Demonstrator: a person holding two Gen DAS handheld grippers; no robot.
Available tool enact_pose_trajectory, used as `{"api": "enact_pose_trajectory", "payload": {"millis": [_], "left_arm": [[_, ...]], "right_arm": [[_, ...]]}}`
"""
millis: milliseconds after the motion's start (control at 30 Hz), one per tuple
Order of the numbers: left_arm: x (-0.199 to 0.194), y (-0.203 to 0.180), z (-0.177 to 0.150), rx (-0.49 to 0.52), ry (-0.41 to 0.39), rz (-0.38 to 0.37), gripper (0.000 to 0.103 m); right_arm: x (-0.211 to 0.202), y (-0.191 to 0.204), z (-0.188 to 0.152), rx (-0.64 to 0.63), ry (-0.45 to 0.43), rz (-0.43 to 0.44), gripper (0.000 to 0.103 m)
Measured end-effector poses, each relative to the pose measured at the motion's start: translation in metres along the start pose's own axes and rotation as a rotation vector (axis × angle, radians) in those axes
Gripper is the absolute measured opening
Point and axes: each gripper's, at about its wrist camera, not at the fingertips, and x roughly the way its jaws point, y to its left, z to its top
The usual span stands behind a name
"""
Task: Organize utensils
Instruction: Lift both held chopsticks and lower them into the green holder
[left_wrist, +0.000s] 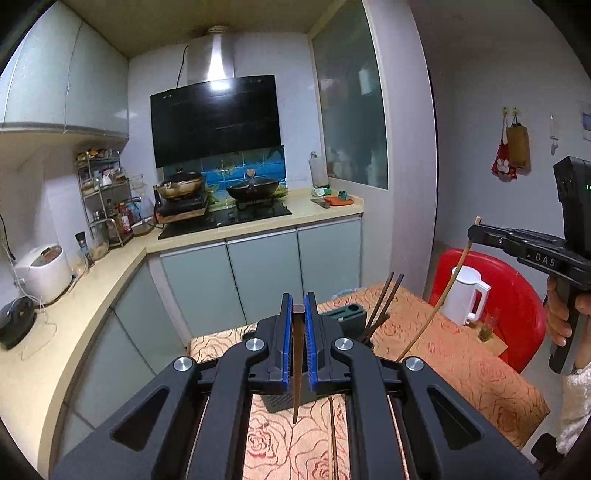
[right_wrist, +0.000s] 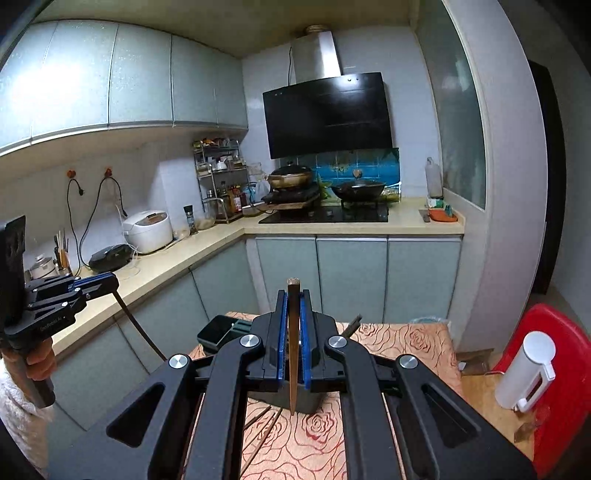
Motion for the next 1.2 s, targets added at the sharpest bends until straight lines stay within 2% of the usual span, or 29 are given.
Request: {"api": "enact_pose_trajectory", "payload": {"millis": [467, 667, 867, 1200], "left_arm": [[0.034, 0.002, 0.049, -0.046, -0.048, -0.007, 0.007], [0.059, 0.003, 0.060, -0.061, -0.051, 0.002, 0.007], [0.089, 0.003, 0.054, -0.082, -0.029, 0.004, 0.007], [0.136, 0.011, 0.033, -0.111, 0.030, 0.022, 0.007]], "right_arm": [[0.030, -0.005, 0.030, -0.009, -0.030, -0.042, 0.007], [0.050, -0.002, 0.037, -0.029, -0.026, -0.049, 0.007], [0.067, -0.004, 0.037, -0.010, -0.016, -0.037, 0.007], [0.096, -0.005, 0.019, 0.020, 0.061, -0.008, 0.007]]}}
